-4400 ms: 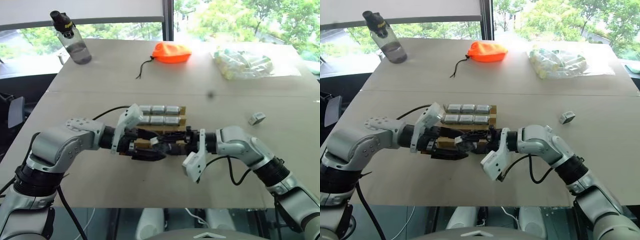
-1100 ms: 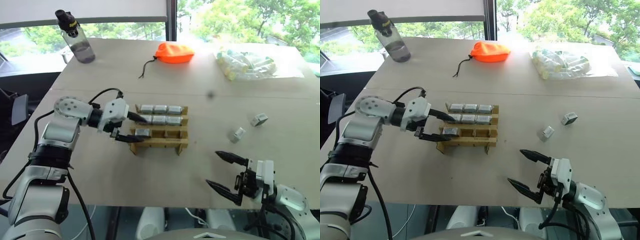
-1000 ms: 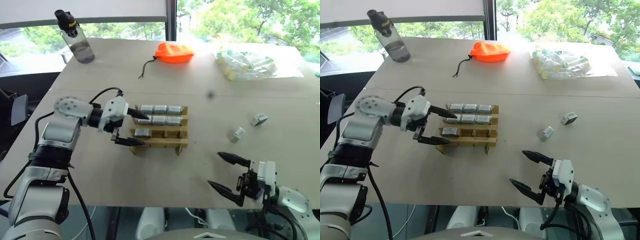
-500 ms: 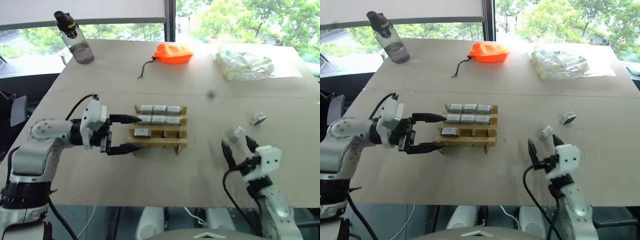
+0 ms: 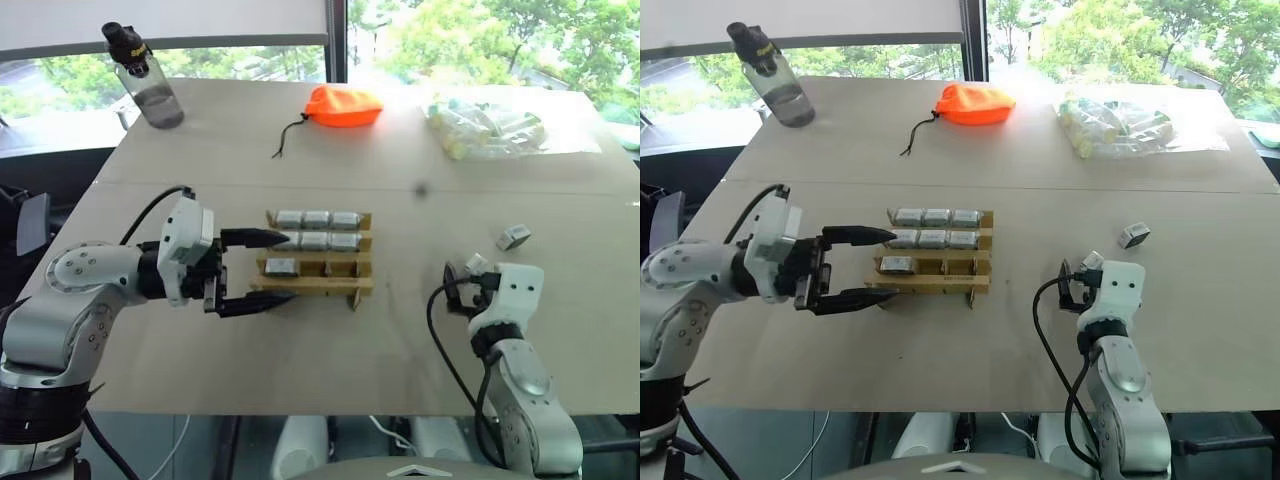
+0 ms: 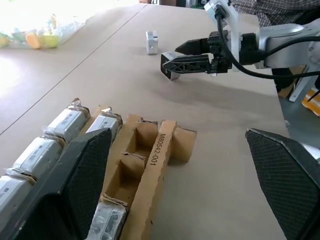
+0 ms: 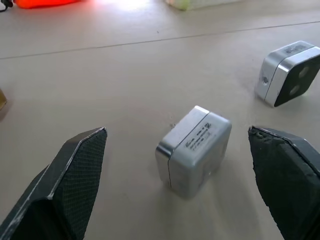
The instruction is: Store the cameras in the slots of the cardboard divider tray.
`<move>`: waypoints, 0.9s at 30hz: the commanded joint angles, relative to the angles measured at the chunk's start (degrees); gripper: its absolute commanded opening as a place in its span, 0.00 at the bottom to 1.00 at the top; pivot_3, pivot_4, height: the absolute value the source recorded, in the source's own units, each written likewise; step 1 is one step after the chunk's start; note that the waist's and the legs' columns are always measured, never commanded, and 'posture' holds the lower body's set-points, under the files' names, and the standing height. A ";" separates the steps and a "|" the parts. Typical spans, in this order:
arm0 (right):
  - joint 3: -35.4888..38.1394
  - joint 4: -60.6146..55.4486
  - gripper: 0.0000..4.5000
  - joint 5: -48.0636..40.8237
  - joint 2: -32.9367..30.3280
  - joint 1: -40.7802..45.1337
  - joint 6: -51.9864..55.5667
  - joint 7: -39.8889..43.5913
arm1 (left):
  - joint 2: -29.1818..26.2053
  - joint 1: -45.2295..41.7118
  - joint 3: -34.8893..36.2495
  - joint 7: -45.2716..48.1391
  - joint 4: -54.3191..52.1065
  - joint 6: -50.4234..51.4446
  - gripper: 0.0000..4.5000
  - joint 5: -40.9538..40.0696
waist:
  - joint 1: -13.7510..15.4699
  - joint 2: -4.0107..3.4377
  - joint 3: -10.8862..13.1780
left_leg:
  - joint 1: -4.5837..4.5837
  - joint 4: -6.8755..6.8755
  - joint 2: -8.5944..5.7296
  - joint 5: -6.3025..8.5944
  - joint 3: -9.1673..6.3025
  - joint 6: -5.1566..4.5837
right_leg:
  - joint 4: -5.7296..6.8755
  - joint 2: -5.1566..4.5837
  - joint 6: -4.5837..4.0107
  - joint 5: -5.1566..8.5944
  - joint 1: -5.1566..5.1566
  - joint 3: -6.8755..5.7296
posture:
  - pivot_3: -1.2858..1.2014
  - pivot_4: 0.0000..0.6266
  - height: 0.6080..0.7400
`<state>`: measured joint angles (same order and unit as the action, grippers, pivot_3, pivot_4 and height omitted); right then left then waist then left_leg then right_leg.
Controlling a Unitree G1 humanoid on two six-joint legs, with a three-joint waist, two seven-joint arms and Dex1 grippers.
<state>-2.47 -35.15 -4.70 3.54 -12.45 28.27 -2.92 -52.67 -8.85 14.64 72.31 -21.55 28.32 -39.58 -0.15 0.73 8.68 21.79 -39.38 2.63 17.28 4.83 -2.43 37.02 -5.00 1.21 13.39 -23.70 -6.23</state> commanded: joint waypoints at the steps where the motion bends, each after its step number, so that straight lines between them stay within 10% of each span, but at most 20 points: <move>1: 0.83 -0.39 1.00 -0.27 0.19 0.93 0.54 -0.63 | -1.17 0.68 2.17 -0.55 -2.56 -0.67 0.98 -0.54 | -0.09 0.00 0.00 | 0.00 0.00 -0.01 0.00 0.01 0.00 | 0.00 0.00 0.00 0.00 0.00 -0.01 | 0.52 0.24 0.89; 11: 1.91 2.46 1.00 -1.19 0.32 3.42 1.63 -0.60 | -1.04 2.52 1.87 -1.92 -3.26 -2.04 0.98 0.20 | -0.57 -0.01 0.01 | -0.01 0.02 0.00 0.00 0.04 0.00 | 0.00 0.00 0.00 0.00 -0.01 0.00 | 0.52 0.24 0.89; 19: 1.84 3.19 0.16 -1.18 -0.12 4.31 0.99 -0.09 | -1.13 2.72 1.92 -2.17 -3.04 -2.61 1.00 0.18 | -0.59 -0.01 0.01 | -0.02 0.03 0.00 0.00 0.04 0.00 | 0.00 0.00 0.00 0.00 0.00 -0.02 | 0.52 0.24 0.89; 27: -0.46 2.47 0.15 2.14 -7.31 2.51 -3.04 4.88 | -1.69 3.49 2.82 -1.78 -2.92 -2.36 1.00 -0.32 | -0.57 -0.02 0.01 | -0.01 0.04 -0.01 0.00 0.04 0.00 | -0.03 0.00 0.00 0.00 -0.01 -0.01 | 0.52 0.24 0.89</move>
<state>-2.13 -30.91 -3.88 -1.41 -9.43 29.09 -0.89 -53.38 -5.45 15.32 70.22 -23.08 26.76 -39.45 -0.72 0.71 8.70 21.78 -39.33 2.61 17.28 4.88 -2.43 36.98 -5.01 1.22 13.39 -23.71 -6.24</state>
